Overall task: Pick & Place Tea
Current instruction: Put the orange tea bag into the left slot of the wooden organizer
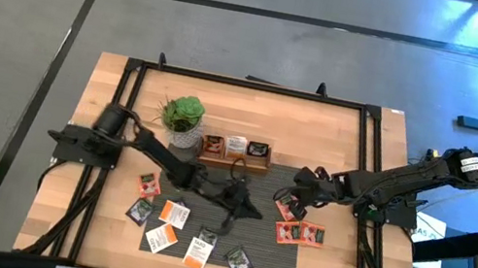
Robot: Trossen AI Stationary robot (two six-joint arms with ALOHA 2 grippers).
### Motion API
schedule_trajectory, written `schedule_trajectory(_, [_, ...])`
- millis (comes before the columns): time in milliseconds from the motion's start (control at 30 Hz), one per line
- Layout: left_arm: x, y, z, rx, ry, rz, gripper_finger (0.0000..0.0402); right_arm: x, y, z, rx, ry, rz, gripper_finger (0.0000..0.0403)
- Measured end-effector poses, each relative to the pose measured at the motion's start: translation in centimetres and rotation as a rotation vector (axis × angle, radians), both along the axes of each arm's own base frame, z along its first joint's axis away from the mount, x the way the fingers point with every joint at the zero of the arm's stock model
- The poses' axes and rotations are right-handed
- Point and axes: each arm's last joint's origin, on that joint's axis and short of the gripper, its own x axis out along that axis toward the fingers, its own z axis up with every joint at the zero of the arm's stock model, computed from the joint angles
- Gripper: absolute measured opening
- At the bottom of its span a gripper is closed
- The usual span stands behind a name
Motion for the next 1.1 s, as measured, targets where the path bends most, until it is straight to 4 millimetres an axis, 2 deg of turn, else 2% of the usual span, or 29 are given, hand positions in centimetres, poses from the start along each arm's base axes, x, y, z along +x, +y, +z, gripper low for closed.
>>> schedule_trajectory(233, [3.8,0.8,-2.8,-0.099,0.071,0.038,0.0003,0.2,0.4,-0.4,0.006,-0.02,0.013,0.0])
schedule_trajectory(433, [4.3,2.3,-2.8,-0.06,0.062,0.071,0.0004,0.1,1.0,-0.4,0.009,-0.024,0.037,0.0])
schedule_trajectory(567, [4.4,2.8,-2.6,-0.144,0.073,0.094,0.0015,0.3,1.1,-0.5,0.009,-0.036,0.049,0.0])
schedule_trajectory(700, [4.3,2.8,-2.8,-0.207,0.103,0.105,0.0049,0.3,1.1,-0.4,0.007,-0.04,0.054,0.0])
schedule_trajectory(967, [4.3,2.7,-2.8,-0.278,0.125,0.126,0.015,0.4,1.2,-0.4,-0.004,-0.046,0.072,0.0])
schedule_trajectory(1100, [4.3,2.7,-2.8,-0.28,0.126,0.125,0.0179,0.4,1.2,-0.4,-0.009,-0.045,0.081,0.0])
